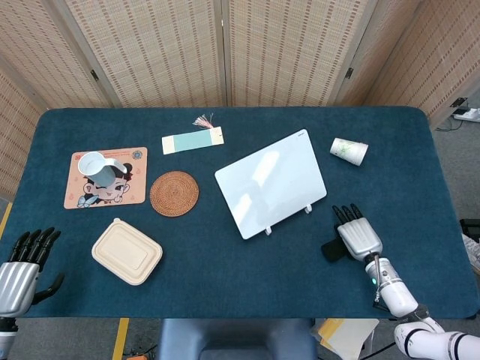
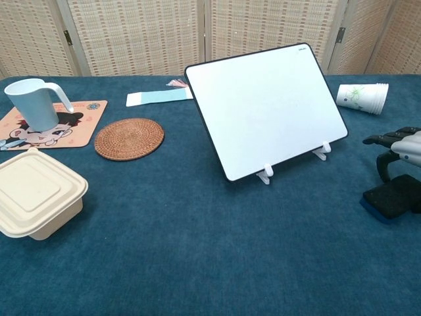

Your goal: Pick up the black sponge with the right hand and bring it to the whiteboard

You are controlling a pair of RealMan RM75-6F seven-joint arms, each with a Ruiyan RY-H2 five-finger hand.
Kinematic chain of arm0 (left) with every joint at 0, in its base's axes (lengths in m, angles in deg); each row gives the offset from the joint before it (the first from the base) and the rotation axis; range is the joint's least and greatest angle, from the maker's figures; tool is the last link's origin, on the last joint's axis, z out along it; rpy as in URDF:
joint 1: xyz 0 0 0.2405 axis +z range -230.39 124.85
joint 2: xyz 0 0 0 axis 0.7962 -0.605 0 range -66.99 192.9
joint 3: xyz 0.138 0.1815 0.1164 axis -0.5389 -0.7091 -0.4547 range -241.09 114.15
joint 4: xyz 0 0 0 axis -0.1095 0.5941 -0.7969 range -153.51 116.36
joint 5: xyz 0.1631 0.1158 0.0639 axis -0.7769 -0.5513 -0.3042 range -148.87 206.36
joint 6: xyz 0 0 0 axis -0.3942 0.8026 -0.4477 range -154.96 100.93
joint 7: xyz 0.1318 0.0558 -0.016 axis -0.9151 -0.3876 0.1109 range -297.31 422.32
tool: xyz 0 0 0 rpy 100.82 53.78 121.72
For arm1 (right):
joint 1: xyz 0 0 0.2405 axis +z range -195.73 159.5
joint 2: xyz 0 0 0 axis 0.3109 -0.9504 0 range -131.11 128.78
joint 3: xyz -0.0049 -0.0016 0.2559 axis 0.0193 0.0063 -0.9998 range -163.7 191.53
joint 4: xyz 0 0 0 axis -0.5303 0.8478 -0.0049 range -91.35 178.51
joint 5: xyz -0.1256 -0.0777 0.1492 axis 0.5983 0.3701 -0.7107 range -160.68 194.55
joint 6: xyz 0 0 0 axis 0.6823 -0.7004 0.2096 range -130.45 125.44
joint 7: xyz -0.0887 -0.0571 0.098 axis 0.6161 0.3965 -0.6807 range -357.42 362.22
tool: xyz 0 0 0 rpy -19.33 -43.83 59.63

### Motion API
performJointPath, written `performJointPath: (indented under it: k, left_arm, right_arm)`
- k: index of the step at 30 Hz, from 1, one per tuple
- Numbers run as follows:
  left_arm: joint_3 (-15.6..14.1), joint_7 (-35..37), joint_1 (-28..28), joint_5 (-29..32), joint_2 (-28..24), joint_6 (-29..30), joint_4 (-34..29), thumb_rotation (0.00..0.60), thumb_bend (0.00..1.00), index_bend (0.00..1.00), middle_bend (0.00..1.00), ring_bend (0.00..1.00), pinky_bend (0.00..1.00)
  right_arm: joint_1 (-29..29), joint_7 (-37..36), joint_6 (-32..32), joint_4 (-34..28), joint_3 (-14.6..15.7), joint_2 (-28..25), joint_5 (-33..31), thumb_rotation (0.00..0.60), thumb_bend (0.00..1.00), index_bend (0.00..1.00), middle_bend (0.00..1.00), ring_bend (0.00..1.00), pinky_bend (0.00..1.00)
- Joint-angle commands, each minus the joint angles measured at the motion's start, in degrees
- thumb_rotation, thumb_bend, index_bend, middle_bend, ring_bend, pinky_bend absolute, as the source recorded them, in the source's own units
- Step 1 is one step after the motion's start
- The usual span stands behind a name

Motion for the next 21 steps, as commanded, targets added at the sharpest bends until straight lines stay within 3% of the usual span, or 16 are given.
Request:
performJointPath:
  k: [1,8,15,21]
  left_arm:
    - [-0.02,0.13,-0.07,-0.01,0.02,-0.17,0.06,0.6,0.37,0.02,0.1,0.07,0.04]
    - [-0.05,-0.11,-0.1,-0.28,0.23,-0.09,0.27,0.6,0.37,0.02,0.1,0.07,0.04]
    - [-0.11,-0.12,-0.19,-0.26,0.25,-0.37,0.17,0.6,0.37,0.02,0.1,0.07,0.04]
    - [-0.32,0.71,-0.27,-0.64,-0.04,-0.47,0.14,0.6,0.37,0.02,0.1,0.07,0.04]
  right_arm:
    - [-0.24,-1.4,-1.43,0.82,0.23,0.47,1.35,0.6,0.19,0.5,0.1,0.07,0.01]
    - [-1.28,-6.04,-6.83,2.25,-1.3,1.66,3.62,0.6,0.19,0.57,0.16,0.12,0.01]
    - [-1.3,-10.66,-17.48,9.19,-6.32,10.62,6.77,0.6,0.19,0.59,0.18,0.15,0.01]
    - [3.21,-5.51,-19.65,14.04,-11.04,18.11,6.05,0.6,0.19,0.59,0.18,0.13,0.01]
